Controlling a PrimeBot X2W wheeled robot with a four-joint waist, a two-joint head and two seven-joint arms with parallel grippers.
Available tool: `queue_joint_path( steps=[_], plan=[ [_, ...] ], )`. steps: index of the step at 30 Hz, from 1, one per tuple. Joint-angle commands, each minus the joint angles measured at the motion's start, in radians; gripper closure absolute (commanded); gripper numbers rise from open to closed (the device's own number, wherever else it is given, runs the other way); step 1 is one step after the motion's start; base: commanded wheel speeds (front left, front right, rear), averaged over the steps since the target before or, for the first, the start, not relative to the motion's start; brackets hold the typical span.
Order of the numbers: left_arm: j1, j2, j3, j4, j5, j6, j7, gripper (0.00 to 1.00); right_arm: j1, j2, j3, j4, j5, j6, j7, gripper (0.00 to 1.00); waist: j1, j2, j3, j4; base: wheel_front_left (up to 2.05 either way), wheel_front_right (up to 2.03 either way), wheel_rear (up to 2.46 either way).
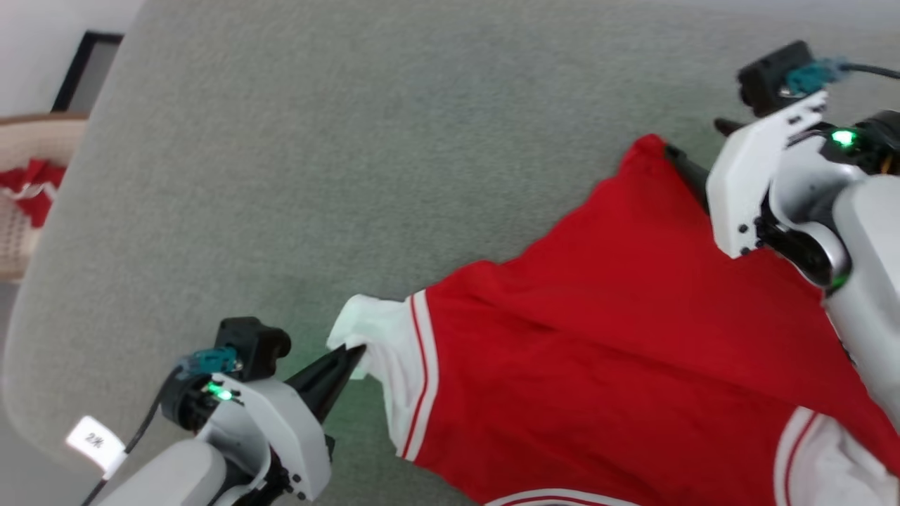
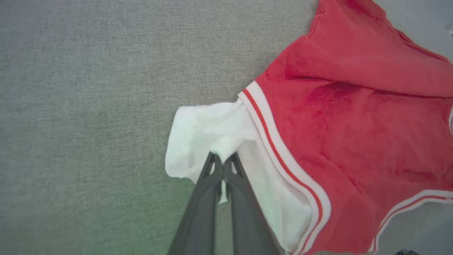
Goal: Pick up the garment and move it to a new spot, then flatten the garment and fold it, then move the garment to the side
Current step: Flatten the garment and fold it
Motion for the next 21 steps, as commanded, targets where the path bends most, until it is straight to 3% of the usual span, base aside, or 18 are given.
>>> queue_joint_path(
  steps=[1,10,11,12,13,16,21],
  plan=[
    [-0.017,-0.013,-0.005,0.011,0.008,-0.01,-0.005,1.0,-0.034,0.004,0.039,0.049,0.02,-0.002,0.017,0.0,0.0,0.0,0.036,0.043,0.0,0.0,0.0],
    [-0.054,-0.057,-0.02,0.072,0.011,-0.044,-0.024,1.0,-0.184,-0.004,0.235,0.291,0.134,-0.002,0.158,0.0,0.0,0.0,0.063,0.09,0.0,0.0,0.0],
    [-0.056,-0.06,-0.021,0.078,0.011,-0.044,-0.025,1.0,-0.189,-0.005,0.256,0.311,0.147,-0.002,0.18,0.13,0.0,0.0,0.064,0.092,0.0,0.0,0.0],
    [-0.058,-0.062,-0.021,0.083,0.011,-0.048,-0.026,1.0,-0.195,-0.009,0.281,0.333,0.156,-0.002,0.207,0.66,0.0,0.0,0.066,0.095,0.0,0.0,0.0],
    [-0.061,-0.065,-0.022,0.087,0.011,-0.051,-0.028,1.0,-0.199,-0.013,0.307,0.351,0.163,-0.002,0.235,1.0,0.0,0.0,0.067,0.096,0.0,0.0,0.0],
    [-0.066,-0.07,-0.023,0.1,0.009,-0.054,-0.033,1.0,-0.225,-0.024,0.339,0.39,0.191,-0.002,0.259,1.0,0.0,0.0,0.067,0.097,0.0,0.0,0.0],
    [-0.074,-0.058,-0.017,0.109,0.006,-0.054,-0.028,1.0,-0.278,-0.015,0.337,0.429,0.21,-0.002,0.181,1.0,0.0,0.0,0.053,0.082,0.0,0.0,0.0]
  ],
)
